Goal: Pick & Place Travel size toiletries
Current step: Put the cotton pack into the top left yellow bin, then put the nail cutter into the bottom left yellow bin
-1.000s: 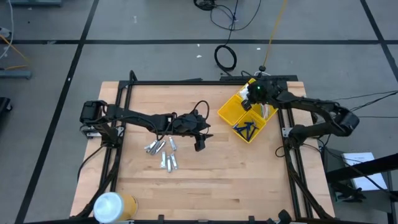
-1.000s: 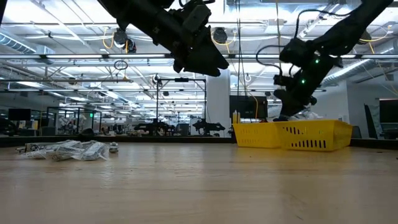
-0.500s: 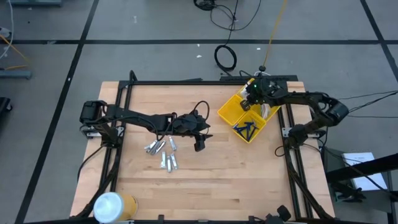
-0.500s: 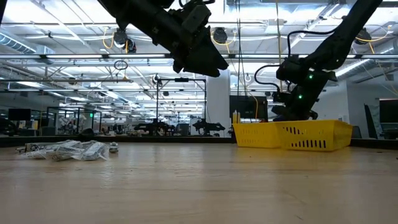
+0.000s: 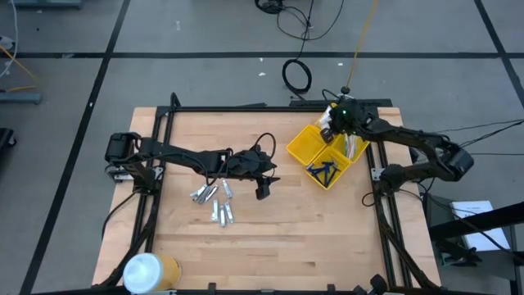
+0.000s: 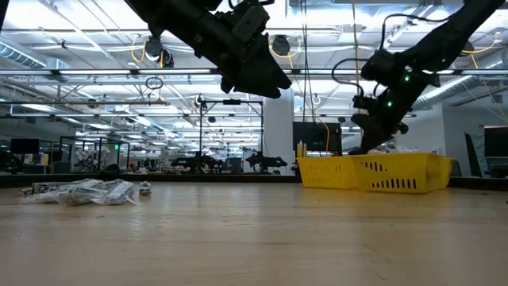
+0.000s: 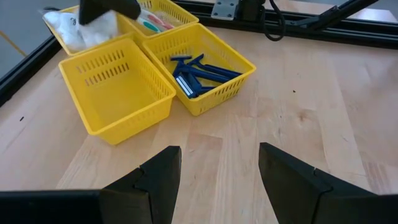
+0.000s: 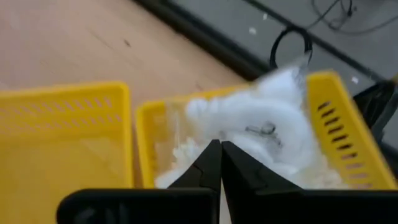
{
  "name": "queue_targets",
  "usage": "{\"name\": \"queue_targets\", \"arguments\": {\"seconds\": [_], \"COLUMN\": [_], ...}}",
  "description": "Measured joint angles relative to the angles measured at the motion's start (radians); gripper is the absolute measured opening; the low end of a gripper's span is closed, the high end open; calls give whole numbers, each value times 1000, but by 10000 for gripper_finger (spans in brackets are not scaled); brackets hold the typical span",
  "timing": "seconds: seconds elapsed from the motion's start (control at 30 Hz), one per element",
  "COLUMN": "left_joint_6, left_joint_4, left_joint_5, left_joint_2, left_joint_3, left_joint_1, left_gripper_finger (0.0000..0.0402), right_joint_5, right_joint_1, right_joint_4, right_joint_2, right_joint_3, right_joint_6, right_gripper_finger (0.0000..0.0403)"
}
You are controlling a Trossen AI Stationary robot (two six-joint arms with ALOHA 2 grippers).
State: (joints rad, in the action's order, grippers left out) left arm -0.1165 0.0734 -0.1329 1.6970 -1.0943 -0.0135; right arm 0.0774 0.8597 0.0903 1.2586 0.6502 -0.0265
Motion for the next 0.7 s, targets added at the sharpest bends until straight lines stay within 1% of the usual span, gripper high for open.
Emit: {"name": "queue_targets", "arguments": {"seconds": [0.17,0.23,0.3,0.4,0.5,0.57,0.63,0.7], "left_joint_6": [-9,-18,-20,-40,-104,-185,-309,-445], "left_joint_4": [0,-6,-54,-170,-317,-427,-540,-677], "left_joint_5": [0,-22,-60,-139,-227,-298,-353,-368], "left_joint_2": [0,0,-11,-56,-107,-127,-129,-127], "left_joint_3": [0,0,-1,-1,-2,-2,-2,-2], "left_joint_1": [0,-1,-3,-17,-59,-94,-127,-156], "left_gripper_finger": [212,212,212,212,212,211,212,211], "right_joint_5": [0,-1,-17,-122,-235,-258,-263,-264], "right_joint_1": [-25,-41,-61,-103,-172,-243,-324,-406], "right_joint_4": [-2,-2,-7,-10,-38,-69,-107,-156], "right_joint_2": [-78,-109,-144,-208,-270,-298,-317,-330], "right_joint_3": [0,0,0,0,1,1,2,2], "right_joint_6": [2,3,-4,-19,-54,-94,-129,-158], "right_gripper_finger": [14,22,31,43,50,52,53,53]}}
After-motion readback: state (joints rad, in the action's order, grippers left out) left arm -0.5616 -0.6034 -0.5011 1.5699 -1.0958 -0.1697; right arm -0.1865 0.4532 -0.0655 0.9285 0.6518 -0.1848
